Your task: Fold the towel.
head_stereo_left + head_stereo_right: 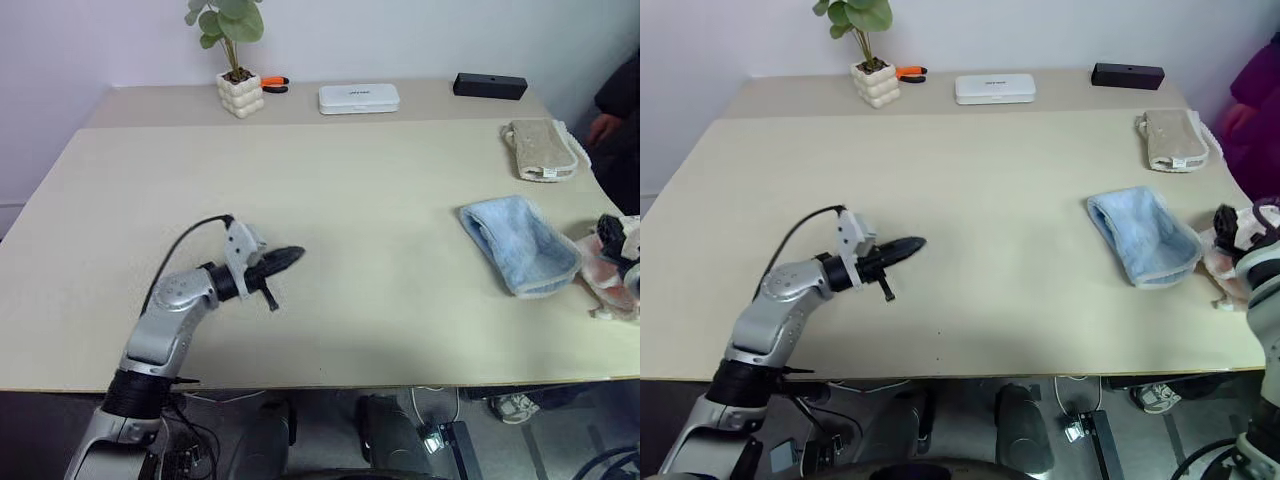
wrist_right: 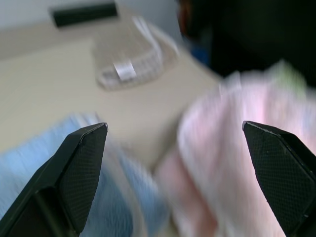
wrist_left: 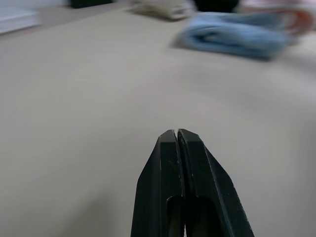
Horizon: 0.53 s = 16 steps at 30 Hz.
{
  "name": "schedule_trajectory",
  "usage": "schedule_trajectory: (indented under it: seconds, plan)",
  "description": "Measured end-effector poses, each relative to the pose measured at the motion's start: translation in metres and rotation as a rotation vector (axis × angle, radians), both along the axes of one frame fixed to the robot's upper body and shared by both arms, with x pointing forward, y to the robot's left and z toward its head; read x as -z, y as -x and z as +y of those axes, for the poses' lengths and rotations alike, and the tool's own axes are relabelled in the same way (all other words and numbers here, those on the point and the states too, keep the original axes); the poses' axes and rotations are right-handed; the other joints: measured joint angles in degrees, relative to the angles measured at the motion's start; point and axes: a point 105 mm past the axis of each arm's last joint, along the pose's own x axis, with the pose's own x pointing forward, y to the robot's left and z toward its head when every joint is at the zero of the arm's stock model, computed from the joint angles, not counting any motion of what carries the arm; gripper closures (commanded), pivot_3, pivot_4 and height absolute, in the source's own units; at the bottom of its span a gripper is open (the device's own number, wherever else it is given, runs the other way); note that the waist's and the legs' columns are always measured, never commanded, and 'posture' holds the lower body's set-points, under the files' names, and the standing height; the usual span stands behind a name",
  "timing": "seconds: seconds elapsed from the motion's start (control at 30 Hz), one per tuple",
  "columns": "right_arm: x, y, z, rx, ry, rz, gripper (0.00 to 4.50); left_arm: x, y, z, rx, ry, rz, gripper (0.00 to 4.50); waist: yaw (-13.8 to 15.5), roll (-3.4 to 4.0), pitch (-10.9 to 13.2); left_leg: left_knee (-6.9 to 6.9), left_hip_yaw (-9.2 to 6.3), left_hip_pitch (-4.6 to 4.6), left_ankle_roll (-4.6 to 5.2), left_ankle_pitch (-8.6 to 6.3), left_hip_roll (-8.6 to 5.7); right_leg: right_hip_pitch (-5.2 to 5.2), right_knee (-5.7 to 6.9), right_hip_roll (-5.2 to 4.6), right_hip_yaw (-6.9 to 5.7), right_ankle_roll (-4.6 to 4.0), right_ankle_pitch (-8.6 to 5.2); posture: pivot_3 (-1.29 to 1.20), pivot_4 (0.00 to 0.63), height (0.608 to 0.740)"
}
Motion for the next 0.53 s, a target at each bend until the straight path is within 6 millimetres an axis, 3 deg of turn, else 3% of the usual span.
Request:
schedule_trajectory:
  seconds: [0.07, 0.13, 0.2, 0.27, 0.4, 0.53]
  plan:
    - [-0.007, -0.012, 0.022, -0.141, 0.086, 0.011, 0.04, -0.001, -0.005, 0.013, -0.048, -0.018, -0.016, 4.50, 0.00, 0.00, 0.00, -0.02, 0.01, -0.01, 0.00, 0.00, 0.00, -0.01, -0.01, 0.00, 0.01, 0.05, 0.02, 0.00, 0.150, 0.738]
    - [-0.010, -0.023, 0.059, -0.350, 0.192, 0.030, 0.04, -0.001, -0.008, 0.025, -0.086, -0.037, -0.024, 4.50, 0.17, -0.01, 0.01, -0.03, -0.02, -0.03, 0.00, 0.00, 0.00, -0.02, -0.01, 0.00, -0.01, 0.10, 0.03, 0.00, 0.150, 0.738]
    - [-0.004, -0.027, 0.105, -0.603, 0.332, 0.071, 0.04, -0.002, -0.009, 0.036, -0.116, -0.054, -0.029, 4.50, 0.29, -0.05, 0.03, -0.04, -0.07, -0.05, 0.00, 0.00, 0.00, -0.02, -0.02, 0.00, -0.05, 0.13, 0.02, 0.00, 0.150, 0.738]
    - [0.008, -0.025, 0.137, -0.784, 0.375, 0.092, 0.04, -0.001, -0.005, 0.047, -0.141, -0.076, -0.025, 4.50, 0.36, -0.16, 0.06, -0.03, -0.08, -0.06, -0.01, 0.00, 0.00, 0.00, -0.06, -0.01, -0.05, 0.15, 0.01, 0.00, 0.150, 0.738]
    - [0.035, -0.024, 0.165, -0.975, 0.340, 0.154, 0.04, 0.009, 0.011, 0.063, -0.188, -0.087, 0.016, 4.50, 0.59, -0.22, 0.10, 0.04, -0.04, -0.12, -0.01, -0.01, -0.06, 0.01, -0.12, -0.12, -0.02, 0.14, -0.01, 0.00, 0.150, 0.738]
    - [0.044, -0.028, 0.172, -1.046, 0.317, 0.165, 0.04, 0.012, 0.024, 0.066, -0.217, -0.074, 0.037, 4.50, 0.68, -0.28, 0.14, 0.15, -0.06, -0.14, -0.02, -0.01, -0.06, 0.03, -0.09, -0.12, -0.03, 0.00, -0.06, 0.00, 0.150, 0.738]
